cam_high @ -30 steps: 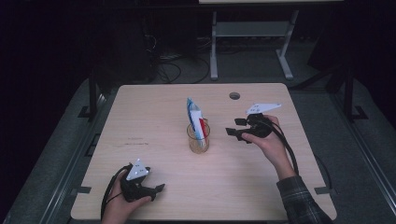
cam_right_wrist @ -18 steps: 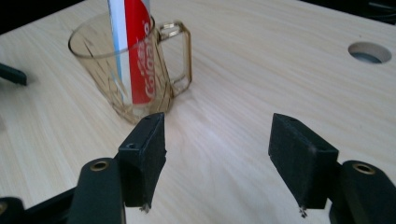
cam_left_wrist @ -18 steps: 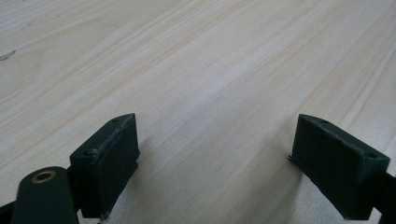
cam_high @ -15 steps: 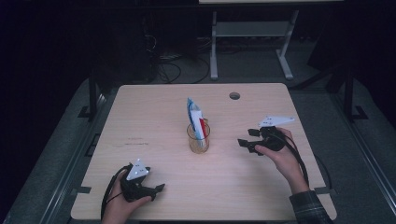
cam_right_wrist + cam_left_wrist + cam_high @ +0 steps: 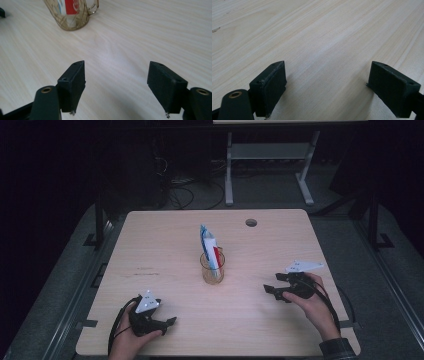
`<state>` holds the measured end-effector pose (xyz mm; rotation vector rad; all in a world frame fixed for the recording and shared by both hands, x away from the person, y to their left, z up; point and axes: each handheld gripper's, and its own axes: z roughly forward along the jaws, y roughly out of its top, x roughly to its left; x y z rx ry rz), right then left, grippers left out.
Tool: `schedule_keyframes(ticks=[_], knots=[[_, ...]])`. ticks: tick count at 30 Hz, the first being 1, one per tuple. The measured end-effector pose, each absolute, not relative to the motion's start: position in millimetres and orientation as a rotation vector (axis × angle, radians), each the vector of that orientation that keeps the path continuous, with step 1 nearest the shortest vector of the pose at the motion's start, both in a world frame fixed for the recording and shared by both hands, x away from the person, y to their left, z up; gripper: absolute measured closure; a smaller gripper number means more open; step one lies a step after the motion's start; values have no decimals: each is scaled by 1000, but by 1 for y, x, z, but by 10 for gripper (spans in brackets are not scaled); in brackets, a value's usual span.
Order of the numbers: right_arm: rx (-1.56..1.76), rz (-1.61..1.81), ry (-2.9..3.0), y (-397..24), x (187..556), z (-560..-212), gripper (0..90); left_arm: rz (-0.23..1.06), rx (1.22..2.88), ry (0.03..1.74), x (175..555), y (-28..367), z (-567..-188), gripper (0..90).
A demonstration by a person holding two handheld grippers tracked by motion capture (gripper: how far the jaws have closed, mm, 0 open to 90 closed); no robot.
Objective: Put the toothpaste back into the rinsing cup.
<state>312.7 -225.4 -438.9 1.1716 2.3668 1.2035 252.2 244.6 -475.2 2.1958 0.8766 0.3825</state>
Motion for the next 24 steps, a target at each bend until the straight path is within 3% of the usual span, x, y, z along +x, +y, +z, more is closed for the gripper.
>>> schedule_keyframes(ticks=[24], knots=[[1236,976,2335,-260,268,-467,209,381,2200,872,252,245,-475,135]])
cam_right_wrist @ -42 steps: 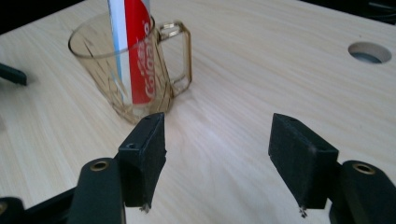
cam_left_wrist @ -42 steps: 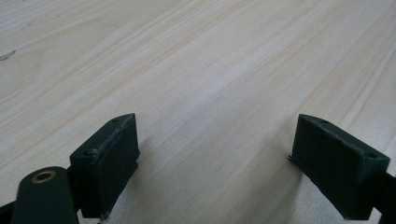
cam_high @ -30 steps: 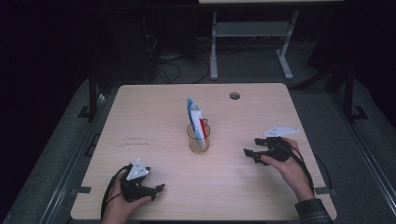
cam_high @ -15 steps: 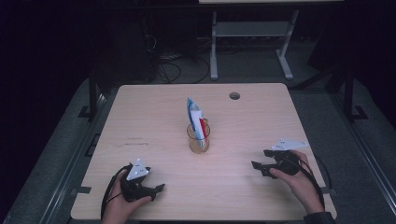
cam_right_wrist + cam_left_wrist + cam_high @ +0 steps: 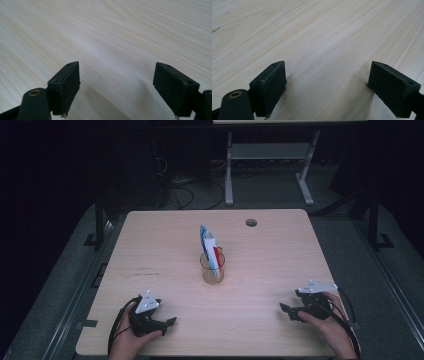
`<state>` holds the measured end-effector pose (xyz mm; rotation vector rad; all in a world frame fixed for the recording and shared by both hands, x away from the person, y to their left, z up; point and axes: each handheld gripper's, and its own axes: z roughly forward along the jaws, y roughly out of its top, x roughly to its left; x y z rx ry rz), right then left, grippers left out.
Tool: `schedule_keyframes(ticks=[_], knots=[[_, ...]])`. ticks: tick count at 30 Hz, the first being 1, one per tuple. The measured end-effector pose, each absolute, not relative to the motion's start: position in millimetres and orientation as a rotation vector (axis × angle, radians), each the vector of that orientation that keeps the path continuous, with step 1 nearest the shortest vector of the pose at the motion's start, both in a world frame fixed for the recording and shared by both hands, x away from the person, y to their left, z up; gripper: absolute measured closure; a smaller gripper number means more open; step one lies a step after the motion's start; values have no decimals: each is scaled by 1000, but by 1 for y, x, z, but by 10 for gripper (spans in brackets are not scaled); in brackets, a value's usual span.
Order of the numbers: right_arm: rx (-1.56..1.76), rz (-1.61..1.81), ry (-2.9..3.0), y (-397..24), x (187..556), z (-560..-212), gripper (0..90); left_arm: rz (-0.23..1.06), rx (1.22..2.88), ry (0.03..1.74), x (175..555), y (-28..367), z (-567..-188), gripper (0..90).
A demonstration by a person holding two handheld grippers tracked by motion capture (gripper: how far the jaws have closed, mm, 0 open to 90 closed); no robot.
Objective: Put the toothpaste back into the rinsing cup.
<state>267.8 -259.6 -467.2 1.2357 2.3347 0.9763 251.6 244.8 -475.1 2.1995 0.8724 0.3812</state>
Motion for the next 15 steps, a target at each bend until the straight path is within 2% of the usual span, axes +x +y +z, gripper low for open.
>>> schedule_keyframes(ticks=[15], knots=[[1255,972,2313,-271,257,-478,181,384,2198,876,251,245,-475,134]])
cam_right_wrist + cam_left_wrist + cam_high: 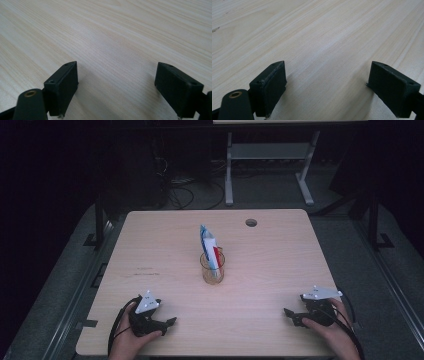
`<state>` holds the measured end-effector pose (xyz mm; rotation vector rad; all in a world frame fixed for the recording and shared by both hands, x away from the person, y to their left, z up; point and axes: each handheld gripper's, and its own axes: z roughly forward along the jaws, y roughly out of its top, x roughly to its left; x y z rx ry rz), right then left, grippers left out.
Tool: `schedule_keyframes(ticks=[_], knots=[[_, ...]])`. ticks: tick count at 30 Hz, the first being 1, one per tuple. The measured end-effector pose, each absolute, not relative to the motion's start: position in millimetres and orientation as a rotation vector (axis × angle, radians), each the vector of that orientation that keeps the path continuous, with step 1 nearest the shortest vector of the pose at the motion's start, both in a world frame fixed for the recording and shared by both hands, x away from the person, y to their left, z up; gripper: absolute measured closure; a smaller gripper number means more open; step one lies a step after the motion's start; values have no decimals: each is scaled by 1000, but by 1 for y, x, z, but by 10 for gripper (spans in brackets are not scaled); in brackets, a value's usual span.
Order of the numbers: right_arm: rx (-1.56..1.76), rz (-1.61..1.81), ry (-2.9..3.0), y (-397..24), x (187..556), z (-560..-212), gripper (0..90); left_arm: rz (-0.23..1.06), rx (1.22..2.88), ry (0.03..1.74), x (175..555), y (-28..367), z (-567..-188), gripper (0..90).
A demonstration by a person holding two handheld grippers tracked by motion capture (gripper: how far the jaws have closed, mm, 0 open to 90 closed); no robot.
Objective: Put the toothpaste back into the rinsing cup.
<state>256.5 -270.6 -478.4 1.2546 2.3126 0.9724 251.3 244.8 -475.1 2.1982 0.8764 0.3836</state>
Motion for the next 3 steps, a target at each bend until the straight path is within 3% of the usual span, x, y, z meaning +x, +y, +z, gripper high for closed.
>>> schedule_keyframes(ticks=[3], knots=[[1250,986,2302,-272,256,-480,172,390,2193,891,251,245,-475,130]])
